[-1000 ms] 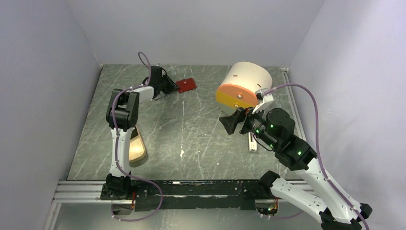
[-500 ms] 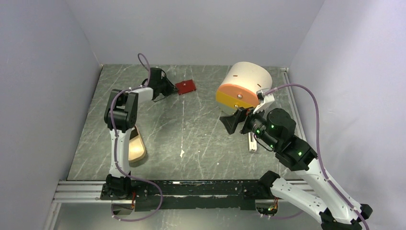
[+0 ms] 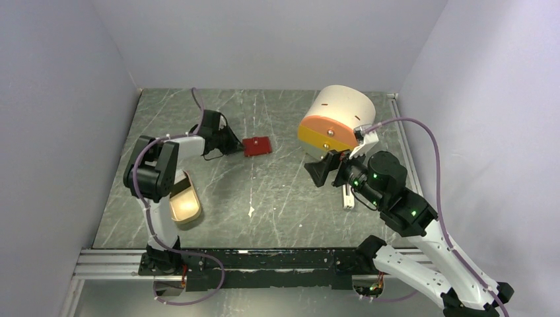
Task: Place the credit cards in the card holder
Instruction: Move the card holder to the center of the board.
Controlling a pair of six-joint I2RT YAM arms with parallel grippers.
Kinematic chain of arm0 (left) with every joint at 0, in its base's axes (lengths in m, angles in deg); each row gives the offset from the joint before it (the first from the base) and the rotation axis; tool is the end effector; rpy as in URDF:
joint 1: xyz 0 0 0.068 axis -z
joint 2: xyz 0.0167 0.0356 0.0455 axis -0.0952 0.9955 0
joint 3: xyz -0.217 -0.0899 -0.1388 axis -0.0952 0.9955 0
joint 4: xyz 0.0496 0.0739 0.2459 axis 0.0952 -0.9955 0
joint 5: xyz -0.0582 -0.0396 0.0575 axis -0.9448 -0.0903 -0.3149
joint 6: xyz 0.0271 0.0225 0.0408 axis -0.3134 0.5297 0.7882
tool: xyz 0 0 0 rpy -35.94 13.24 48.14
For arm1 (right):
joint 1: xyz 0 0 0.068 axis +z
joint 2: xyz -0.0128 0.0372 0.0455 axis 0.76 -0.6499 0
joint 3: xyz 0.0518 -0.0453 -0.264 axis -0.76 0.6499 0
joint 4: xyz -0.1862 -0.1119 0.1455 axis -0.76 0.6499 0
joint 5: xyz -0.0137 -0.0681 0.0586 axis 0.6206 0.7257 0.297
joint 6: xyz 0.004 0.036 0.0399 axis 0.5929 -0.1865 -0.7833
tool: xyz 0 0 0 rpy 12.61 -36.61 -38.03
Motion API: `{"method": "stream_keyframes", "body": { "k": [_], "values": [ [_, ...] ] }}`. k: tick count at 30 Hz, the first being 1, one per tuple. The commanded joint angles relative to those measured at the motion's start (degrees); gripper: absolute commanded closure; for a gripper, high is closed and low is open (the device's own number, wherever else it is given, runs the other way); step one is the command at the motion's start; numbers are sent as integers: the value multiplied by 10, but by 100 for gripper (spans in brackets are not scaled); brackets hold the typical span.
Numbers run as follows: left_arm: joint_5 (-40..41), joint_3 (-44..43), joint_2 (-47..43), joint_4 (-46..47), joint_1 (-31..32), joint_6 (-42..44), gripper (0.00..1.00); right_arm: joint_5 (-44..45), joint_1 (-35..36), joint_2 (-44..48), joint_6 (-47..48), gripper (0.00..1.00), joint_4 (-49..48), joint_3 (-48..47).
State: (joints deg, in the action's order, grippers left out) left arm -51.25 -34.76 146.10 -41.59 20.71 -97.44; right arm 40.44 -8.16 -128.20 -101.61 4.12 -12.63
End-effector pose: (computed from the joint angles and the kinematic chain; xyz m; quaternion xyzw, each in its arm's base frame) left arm 0.3970 -0.1193 0.1361 -0.1763 0.8966 -0.3118 0.2606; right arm 0.1074 0.0899 0.3770 -0.0887 0.7740 0.3047 0.5479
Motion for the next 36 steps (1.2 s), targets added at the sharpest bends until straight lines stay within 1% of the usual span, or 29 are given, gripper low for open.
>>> {"method": "stream_keyframes", "body": {
  "k": [1,4,8,13,18,21,22,25,27,31,34,36],
  "values": [
    [-52,60,-84,-29,19,31,91,-6,-4,1,8,0,19,3],
    [-73,95,-143,-44,34,42,91,-10,-4,-10,8,0,34,5],
    [-100,132,-205,-73,60,56,91,-35,-4,-16,-1,0,29,24],
    [-150,204,-268,-73,93,59,91,-72,-4,-36,-12,5,18,45],
    [-176,233,-331,-114,119,78,91,-88,-4,-80,-14,16,8,70],
    [-217,243,-344,-127,124,92,91,-103,-2,-111,-10,22,-22,95],
    [-219,242,-345,-137,125,99,91,-111,-1,-122,-5,24,-36,104],
    [-180,217,-335,-185,126,136,91,-125,11,-171,12,29,-76,126],
    [-170,201,-328,-195,126,143,91,-118,23,-208,15,34,-91,131],
    [-152,170,-332,-205,124,127,79,-90,46,-264,10,44,-112,127],
    [-137,157,-350,-209,123,111,68,-76,60,-277,11,46,-137,126],
    [-127,161,-363,-204,124,99,66,-69,66,-283,11,48,-156,128]
  ]
}}
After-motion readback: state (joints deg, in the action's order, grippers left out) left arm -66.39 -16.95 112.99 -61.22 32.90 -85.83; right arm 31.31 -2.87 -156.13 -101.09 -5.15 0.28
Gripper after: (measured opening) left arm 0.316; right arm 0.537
